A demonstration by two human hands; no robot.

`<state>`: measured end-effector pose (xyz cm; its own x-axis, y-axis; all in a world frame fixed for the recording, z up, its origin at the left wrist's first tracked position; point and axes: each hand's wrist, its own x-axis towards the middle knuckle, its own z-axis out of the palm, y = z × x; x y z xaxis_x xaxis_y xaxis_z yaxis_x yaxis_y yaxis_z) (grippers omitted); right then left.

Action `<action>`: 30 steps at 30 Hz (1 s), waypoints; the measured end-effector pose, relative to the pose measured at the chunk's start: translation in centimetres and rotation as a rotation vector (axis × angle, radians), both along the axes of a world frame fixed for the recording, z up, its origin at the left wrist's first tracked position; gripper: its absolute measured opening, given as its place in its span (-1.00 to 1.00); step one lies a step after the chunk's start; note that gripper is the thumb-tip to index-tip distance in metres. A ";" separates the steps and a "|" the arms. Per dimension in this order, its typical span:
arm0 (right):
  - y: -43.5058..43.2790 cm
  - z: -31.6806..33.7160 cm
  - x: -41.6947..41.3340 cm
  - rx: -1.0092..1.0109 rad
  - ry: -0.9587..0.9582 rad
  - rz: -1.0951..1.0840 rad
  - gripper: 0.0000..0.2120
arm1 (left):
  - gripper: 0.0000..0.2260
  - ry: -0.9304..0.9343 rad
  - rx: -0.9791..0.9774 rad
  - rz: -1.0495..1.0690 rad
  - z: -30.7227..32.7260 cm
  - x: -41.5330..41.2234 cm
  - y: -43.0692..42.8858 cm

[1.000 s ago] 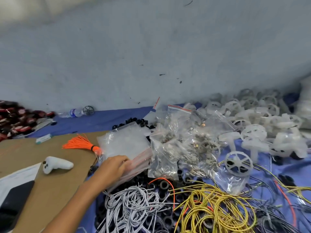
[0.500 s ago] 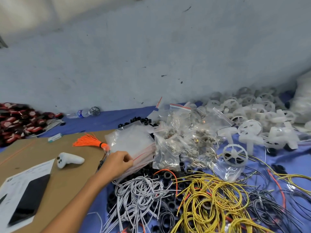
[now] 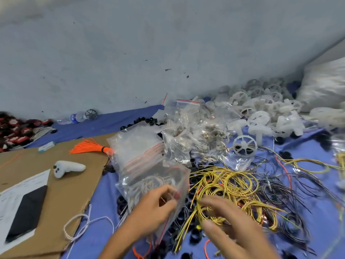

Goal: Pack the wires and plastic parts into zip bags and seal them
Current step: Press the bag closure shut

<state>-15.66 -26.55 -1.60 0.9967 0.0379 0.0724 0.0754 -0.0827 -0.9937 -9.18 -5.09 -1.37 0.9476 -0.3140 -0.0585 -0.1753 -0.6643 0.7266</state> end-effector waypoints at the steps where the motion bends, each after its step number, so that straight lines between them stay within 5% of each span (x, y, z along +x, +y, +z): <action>1: 1.5 0.1 -0.4 0.022 0.017 0.035 -0.65 | -0.93 -0.045 -0.025 0.006 -0.1 -0.9 -0.7; 9: 4.7 -1.1 -0.2 0.080 0.088 -0.107 -0.88 | -0.90 0.044 -0.302 0.056 0.1 -5.5 -2.1; 13: 4.1 -1.9 -0.2 -0.007 0.084 -0.174 -0.82 | -0.86 -0.043 -0.223 0.168 -0.1 -6.6 -1.9; 17: 4.2 -1.3 -0.3 0.320 0.210 -0.125 -0.76 | -0.86 -0.262 -0.095 0.293 0.3 -7.1 -1.3; 21: 5.0 -1.4 -0.8 0.319 0.118 0.010 -0.61 | -0.73 -0.232 -0.097 0.164 1.2 -7.7 -2.6; 24: 4.6 -1.4 -0.8 0.346 0.129 0.049 -0.74 | -0.73 -0.224 -0.107 0.202 1.0 -7.9 -2.8; 27: 3.8 -1.9 -0.7 0.276 0.130 -0.062 -0.85 | -0.62 -0.299 -0.176 0.387 0.8 -7.8 -2.1; 30: 3.0 -2.2 -1.2 0.065 0.073 -0.194 -0.63 | -0.62 -0.525 -0.213 0.644 1.4 -7.7 -1.1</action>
<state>-16.86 -23.60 -3.83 0.9875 -0.1575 -0.0045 -0.0084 -0.0242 -0.9997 -16.91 -6.14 0.07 0.8329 0.3402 0.4365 -0.1591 -0.6083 0.7776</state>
